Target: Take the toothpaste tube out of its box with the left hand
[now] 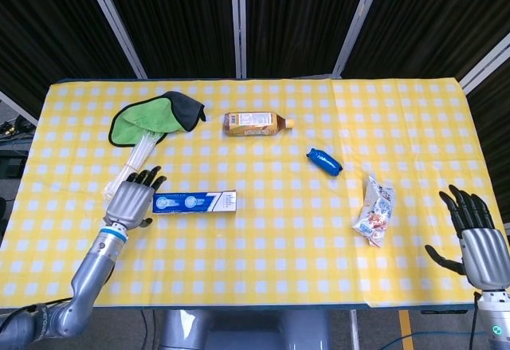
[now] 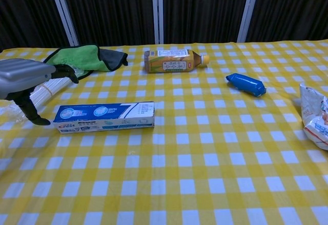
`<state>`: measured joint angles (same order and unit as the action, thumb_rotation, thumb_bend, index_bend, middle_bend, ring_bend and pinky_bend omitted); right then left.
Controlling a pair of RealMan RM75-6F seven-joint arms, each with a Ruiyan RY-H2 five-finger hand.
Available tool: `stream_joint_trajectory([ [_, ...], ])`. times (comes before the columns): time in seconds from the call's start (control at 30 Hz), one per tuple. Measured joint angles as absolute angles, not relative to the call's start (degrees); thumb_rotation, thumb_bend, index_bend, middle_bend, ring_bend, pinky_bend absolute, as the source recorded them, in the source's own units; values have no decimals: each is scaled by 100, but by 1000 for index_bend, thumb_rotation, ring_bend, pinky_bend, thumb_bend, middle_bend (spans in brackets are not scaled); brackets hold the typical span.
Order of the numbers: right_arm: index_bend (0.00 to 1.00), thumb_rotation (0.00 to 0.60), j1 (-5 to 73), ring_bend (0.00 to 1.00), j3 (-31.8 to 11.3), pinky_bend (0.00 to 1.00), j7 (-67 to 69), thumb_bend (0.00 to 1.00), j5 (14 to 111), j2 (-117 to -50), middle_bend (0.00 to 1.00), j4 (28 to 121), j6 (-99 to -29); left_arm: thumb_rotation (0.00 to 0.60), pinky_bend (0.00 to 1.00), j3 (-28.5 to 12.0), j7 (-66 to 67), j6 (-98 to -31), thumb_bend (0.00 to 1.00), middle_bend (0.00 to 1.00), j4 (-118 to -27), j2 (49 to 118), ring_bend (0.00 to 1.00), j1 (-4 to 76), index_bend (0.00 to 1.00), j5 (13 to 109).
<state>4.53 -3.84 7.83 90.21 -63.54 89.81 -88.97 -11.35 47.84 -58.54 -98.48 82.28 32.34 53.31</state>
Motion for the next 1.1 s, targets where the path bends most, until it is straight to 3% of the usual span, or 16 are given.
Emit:
stream_joint_trajectory([
  [0.5, 67, 600, 459, 0, -417, 0, 1048, 91, 8953, -6269, 0, 8974, -8854, 600, 211, -1027, 5320, -5873, 186, 76, -9115, 9164, 149, 4099, 223, 4065],
  [0.77, 70, 600, 457, 0, -422, 0, 1113, 90, 8965, -6260, 0, 8972, -8871, 600, 401, -955, 5199, -6070, 429, 381, -8770, 9507, 402, 4207, 556, 4106],
  [1.1, 70, 600, 447, 0, -408, 0, 1085, 90, 9008, -6257, 0, 8989, -8899, 600, 416, -796, 4783, -6663, 454, 410, -8616, 9641, 425, 4100, 587, 4907],
])
